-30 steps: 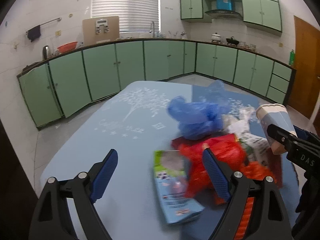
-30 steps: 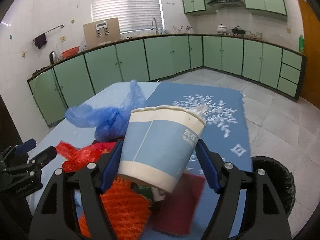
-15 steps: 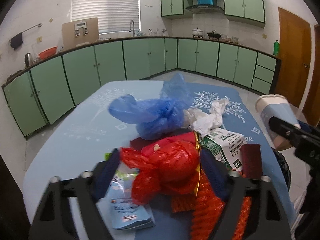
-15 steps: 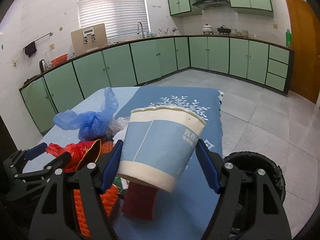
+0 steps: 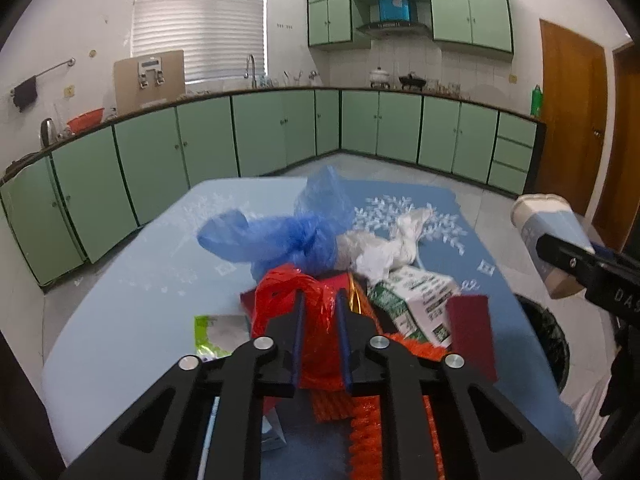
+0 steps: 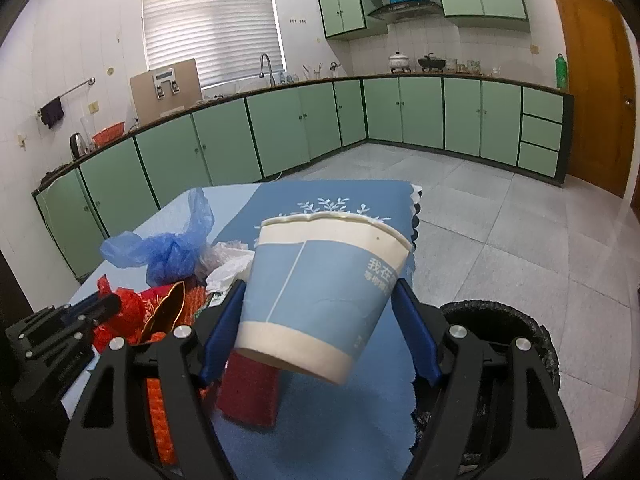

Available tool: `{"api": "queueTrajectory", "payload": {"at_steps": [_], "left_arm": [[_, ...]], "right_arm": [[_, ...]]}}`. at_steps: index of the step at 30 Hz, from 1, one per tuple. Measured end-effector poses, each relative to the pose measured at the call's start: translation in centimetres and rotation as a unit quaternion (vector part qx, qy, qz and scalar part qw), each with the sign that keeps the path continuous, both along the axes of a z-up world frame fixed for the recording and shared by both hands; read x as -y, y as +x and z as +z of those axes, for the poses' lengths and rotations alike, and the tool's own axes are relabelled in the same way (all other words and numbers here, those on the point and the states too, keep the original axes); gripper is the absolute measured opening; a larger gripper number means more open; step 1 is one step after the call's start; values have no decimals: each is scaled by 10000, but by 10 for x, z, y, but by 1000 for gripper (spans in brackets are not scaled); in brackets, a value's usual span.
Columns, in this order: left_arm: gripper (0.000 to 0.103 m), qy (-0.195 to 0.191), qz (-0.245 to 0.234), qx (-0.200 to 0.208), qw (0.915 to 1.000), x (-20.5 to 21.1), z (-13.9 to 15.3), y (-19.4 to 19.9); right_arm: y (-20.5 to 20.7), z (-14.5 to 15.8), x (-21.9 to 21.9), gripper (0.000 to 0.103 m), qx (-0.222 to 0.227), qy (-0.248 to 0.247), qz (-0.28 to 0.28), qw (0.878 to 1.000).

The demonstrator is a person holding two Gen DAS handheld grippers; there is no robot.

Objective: Collect trash
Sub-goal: 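Carry the paper cup toward the bin while the left gripper grasps the red plastic bag, then drop the paper cup and red bag into the black bin with both grippers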

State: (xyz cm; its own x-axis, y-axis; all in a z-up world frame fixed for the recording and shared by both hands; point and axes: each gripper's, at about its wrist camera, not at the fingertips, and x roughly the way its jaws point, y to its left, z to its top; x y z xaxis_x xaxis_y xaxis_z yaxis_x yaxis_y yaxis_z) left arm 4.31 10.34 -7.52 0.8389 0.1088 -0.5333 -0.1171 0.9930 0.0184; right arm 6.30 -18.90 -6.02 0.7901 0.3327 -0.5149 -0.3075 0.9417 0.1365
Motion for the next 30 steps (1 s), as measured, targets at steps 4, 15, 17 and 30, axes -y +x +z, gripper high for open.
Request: {"api": "queueTrajectory", "payload": {"at_steps": [4, 15, 17, 30], "left_arm": [[12, -4, -44, 254, 9997, 3, 19, -7], [7, -91, -724, 744, 9946, 44, 53, -12], [6, -161, -894, 771, 9929, 55, 56, -9], [1, -638, -2125, 641, 9730, 146, 48, 38]], "right_arm": [[-6, 11, 9, 71, 140, 47, -62, 9999], [-16, 32, 57, 71, 440, -5, -569, 9974], [-17, 34, 71, 71, 476, -44, -726, 9962], [-11, 12, 149, 71, 359, -262, -1586, 9863]]}}
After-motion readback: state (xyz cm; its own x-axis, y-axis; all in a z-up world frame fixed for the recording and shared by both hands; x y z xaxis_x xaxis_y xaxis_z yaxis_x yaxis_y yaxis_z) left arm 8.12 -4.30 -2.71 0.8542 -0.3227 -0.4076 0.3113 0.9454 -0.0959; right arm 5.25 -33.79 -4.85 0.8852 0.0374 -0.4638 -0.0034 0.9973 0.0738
